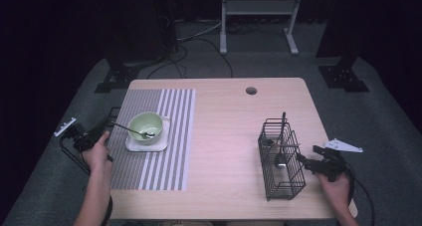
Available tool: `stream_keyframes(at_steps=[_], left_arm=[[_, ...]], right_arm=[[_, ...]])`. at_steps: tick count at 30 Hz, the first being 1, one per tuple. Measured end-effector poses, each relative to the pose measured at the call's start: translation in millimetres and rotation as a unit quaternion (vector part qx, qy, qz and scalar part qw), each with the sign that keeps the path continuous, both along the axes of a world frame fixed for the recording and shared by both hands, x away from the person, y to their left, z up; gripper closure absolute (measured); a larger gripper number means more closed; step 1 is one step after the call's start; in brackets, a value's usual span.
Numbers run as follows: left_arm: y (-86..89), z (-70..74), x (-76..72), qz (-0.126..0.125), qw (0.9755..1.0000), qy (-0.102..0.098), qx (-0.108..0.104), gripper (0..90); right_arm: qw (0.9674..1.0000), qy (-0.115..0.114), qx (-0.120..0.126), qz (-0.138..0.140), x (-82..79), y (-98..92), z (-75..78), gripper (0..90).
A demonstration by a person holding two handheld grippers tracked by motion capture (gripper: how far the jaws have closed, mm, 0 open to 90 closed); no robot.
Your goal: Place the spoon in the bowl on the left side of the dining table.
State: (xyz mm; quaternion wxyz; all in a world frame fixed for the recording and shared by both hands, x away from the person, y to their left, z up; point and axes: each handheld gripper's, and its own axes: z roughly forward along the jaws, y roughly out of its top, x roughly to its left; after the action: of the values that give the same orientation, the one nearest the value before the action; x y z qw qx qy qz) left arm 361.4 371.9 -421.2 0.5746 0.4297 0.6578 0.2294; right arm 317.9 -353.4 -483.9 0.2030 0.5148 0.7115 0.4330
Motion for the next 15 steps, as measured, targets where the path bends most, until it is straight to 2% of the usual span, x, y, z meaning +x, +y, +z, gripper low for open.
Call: stream_keyframes(at_steps=[15], left_arm=[[-1.3,-7.2,-0.5,-0.003,1.0,0.006,0.003,78.1]], right_arm=[[1.0,0.002,0.006,0.002,-0.1,-0.8,0.1,16.0]])
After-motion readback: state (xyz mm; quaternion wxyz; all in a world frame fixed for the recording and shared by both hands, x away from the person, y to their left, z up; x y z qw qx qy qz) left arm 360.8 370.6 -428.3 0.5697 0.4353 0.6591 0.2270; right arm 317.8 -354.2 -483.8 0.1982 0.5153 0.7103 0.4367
